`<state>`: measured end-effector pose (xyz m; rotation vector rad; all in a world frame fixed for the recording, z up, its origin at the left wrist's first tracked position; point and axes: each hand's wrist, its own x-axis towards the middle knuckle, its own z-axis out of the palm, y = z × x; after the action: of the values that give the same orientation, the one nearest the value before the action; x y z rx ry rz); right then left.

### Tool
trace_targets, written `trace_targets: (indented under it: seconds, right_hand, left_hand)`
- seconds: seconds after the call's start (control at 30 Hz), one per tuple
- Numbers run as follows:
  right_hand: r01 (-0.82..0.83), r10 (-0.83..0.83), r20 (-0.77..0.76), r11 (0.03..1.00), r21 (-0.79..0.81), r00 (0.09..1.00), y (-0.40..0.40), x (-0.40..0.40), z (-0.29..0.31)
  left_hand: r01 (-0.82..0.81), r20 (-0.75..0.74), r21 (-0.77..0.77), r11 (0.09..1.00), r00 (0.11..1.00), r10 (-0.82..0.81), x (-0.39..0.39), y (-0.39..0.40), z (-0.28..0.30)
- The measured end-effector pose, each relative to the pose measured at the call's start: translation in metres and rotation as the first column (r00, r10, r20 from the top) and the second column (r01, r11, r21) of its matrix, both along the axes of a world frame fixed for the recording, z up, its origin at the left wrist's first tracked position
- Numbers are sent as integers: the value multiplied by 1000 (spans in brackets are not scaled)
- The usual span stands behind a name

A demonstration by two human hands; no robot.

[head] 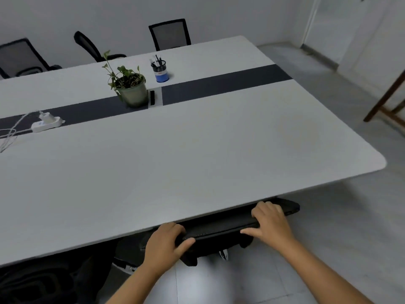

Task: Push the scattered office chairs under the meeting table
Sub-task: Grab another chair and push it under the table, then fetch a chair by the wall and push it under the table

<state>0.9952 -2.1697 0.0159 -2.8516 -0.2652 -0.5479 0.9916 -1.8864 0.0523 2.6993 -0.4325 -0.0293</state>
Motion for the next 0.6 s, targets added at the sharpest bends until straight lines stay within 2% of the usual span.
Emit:
trace_targets:
  seconds: [0.07, 0.17, 0.23, 0.27, 0.33, 0.4, 0.5, 0.57, 0.6]
  right_hand:
    - [140, -130, -77, 978, 157, 989, 7, -25, 2]
    - [243, -204, -156, 922, 302, 966, 17, -78, 2]
    - [320, -229, -245, 834, 449, 942, 21, -117, 8]
    - [356, -238, -285, 784, 508, 929, 22, -139, 10]
    - [438, -283, -347, 708, 554, 894, 26, -186, 4]
    - [529, -329, -423, 639, 558, 844, 29, -237, -6]
    - [660, -458, -476, 494, 566, 751, 31, -302, -13]
    - [736, -633, -445, 314, 600, 633, 35, -332, -13]
    - [760, -704, -454, 189, 621, 546, 36, -344, -14]
  left_hand:
    - [19, -72, -175, 984, 997, -32, -4, -3, 4]
    - [141, 15, -301, 943, 990, -143, -20, -21, 9]
    - [249, 57, -388, 887, 967, -247, -38, -40, 3]
    - [272, 19, -444, 854, 956, -294, -49, -50, -1]
    - [230, -200, -538, 811, 900, -388, -74, -69, -10]
    - [164, -431, -564, 810, 778, -458, -99, -87, -26]
    - [79, -614, -540, 838, 644, -456, -129, -116, -49]
    - [110, -661, -512, 852, 583, -472, -142, -135, -60]
    - [147, -675, -503, 852, 549, -493, -147, -146, -63]
